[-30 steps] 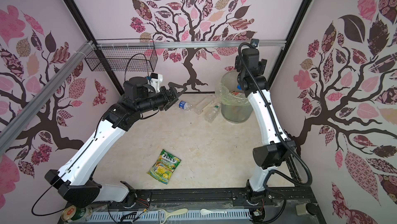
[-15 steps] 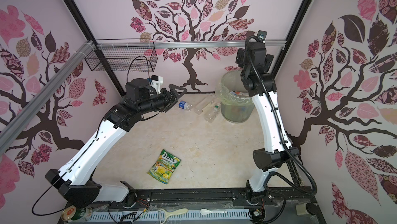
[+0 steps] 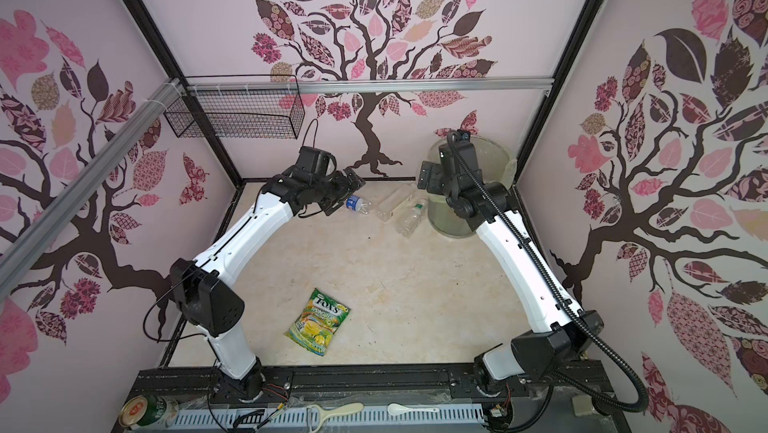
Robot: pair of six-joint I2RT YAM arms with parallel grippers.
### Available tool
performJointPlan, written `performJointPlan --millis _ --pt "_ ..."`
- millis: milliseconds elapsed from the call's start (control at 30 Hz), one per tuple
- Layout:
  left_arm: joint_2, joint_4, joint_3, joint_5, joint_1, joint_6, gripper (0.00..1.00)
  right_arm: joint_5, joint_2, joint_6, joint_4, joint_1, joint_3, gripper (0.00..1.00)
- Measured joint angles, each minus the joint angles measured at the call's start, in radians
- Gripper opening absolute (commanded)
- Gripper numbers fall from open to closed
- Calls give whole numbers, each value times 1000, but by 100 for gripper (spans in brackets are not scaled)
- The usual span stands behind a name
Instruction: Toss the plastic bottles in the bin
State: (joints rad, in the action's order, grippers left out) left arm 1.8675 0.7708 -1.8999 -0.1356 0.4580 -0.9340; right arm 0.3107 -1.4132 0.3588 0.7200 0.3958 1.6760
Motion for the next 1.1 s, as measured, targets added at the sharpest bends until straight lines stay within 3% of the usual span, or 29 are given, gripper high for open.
performJointPlan --millis 333,667,1100 --pt "390 8 -392 79 3 260 98 -145 158 23 78 -5 -154 100" --pt "715 -102 -592 143 103 514 98 -244 161 19 148 -5 -179 99" --pt "797 -179 -652 186 104 566 98 -245 189 0 180 -5 -219 100"
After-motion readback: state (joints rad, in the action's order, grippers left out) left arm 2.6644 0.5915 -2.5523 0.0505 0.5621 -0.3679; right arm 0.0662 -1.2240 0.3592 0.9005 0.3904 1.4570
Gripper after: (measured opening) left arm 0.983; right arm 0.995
